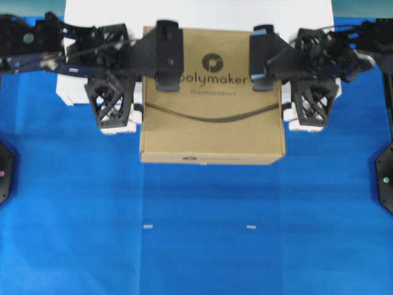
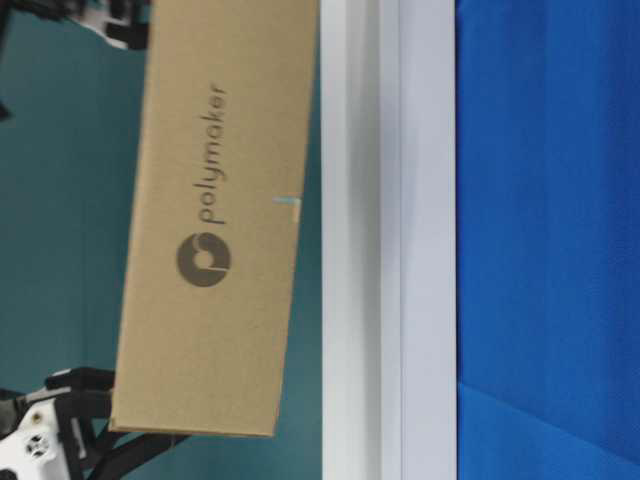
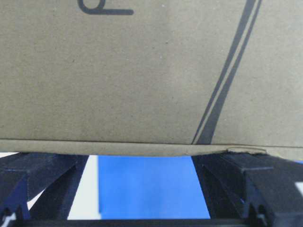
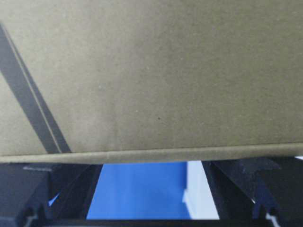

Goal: Place the cardboard box on the stand after clamping it between your arms.
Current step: 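Lift the clamped box with both grippers and carry it back over the stand, then lower the box onto the white stand with both grippers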

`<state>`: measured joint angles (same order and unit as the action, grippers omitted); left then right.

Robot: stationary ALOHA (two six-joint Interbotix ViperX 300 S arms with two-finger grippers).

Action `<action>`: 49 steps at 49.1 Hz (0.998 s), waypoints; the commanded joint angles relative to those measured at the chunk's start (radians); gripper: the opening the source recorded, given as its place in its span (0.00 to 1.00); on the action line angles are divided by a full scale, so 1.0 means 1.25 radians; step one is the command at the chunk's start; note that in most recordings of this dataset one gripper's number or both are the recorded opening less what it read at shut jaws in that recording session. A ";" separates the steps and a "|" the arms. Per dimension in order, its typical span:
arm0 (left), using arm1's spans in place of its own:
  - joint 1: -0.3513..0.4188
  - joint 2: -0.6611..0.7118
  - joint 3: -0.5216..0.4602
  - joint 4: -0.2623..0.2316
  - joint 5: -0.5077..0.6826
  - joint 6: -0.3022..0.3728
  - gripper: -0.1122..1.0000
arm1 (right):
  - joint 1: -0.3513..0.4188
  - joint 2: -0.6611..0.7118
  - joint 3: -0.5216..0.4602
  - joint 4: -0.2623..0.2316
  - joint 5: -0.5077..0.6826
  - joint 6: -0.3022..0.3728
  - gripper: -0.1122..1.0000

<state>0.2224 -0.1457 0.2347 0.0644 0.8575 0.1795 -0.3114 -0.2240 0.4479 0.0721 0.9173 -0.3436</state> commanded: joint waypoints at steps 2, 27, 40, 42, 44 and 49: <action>0.012 0.027 -0.118 -0.006 -0.063 0.002 0.85 | 0.011 0.033 -0.153 0.121 -0.126 -0.036 0.99; 0.130 0.083 -0.142 -0.006 -0.110 0.088 0.85 | -0.102 0.096 -0.222 0.285 -0.123 -0.233 0.99; 0.182 0.118 -0.194 -0.006 -0.110 0.134 0.85 | -0.188 0.128 -0.227 0.416 -0.107 -0.364 0.99; 0.188 0.125 -0.204 -0.006 -0.110 0.136 0.85 | -0.199 0.135 -0.229 0.427 -0.104 -0.382 0.99; 0.196 0.133 -0.214 -0.006 -0.110 0.139 0.85 | -0.210 0.146 -0.234 0.439 -0.101 -0.399 0.99; 0.214 0.153 -0.234 -0.006 -0.110 0.145 0.85 | -0.229 0.169 -0.252 0.448 -0.087 -0.423 0.99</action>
<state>0.5338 0.0276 0.0920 0.0798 0.8560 0.3958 -0.6811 -0.0184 0.2945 0.4617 0.9020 -0.7961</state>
